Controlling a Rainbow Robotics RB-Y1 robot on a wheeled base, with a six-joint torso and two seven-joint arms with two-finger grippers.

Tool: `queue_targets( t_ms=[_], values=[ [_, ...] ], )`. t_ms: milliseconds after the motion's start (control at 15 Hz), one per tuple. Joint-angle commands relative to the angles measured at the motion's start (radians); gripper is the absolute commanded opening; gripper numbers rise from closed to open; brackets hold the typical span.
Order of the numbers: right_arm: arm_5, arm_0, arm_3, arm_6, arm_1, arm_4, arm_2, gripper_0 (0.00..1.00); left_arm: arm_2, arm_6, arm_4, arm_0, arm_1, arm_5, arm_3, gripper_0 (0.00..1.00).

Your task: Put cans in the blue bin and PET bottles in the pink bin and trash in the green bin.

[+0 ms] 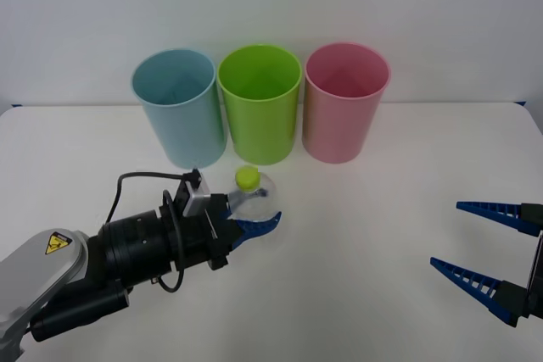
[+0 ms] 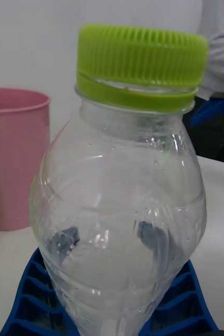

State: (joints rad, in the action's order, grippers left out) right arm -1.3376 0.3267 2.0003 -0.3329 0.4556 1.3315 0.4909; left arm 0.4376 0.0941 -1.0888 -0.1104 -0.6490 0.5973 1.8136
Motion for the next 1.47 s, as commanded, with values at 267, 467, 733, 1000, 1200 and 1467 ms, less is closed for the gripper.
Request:
queue_targets(
  t_ms=[267, 467, 733, 1000, 1200, 1467],
  values=[
    [0.000, 0.000, 0.000, 0.000, 0.000, 0.000, 0.000, 1.00, 0.062, 0.282, 0.041, -0.153, -0.182, -0.195, 0.162, 0.00],
    [0.000, 0.000, 0.000, 0.000, 0.000, 0.000, 0.000, 1.00, 0.064, 0.360, 0.072, -0.235, -0.281, -0.263, 0.213, 0.00],
    [0.000, 0.000, 0.000, 0.000, 0.000, 0.000, 0.000, 1.00, 0.164, 0.443, 0.099, -0.466, -0.288, -0.324, 0.139, 0.00],
    [0.000, 0.000, 0.000, 0.000, 0.000, 0.000, 0.000, 1.00, 0.425, 0.441, 0.222, -0.858, -0.233, -0.432, -0.116, 0.00],
    [0.000, 0.000, 0.000, 0.000, 0.000, 0.000, 0.000, 1.00, 0.469, 0.438, 0.253, -0.979, -0.118, -0.467, -0.293, 0.00],
    [0.000, 0.000, 0.000, 0.000, 0.000, 0.000, 0.000, 1.00, 0.469, 0.418, 0.228, -1.089, 0.045, -0.467, -0.547, 0.00]
  ],
)
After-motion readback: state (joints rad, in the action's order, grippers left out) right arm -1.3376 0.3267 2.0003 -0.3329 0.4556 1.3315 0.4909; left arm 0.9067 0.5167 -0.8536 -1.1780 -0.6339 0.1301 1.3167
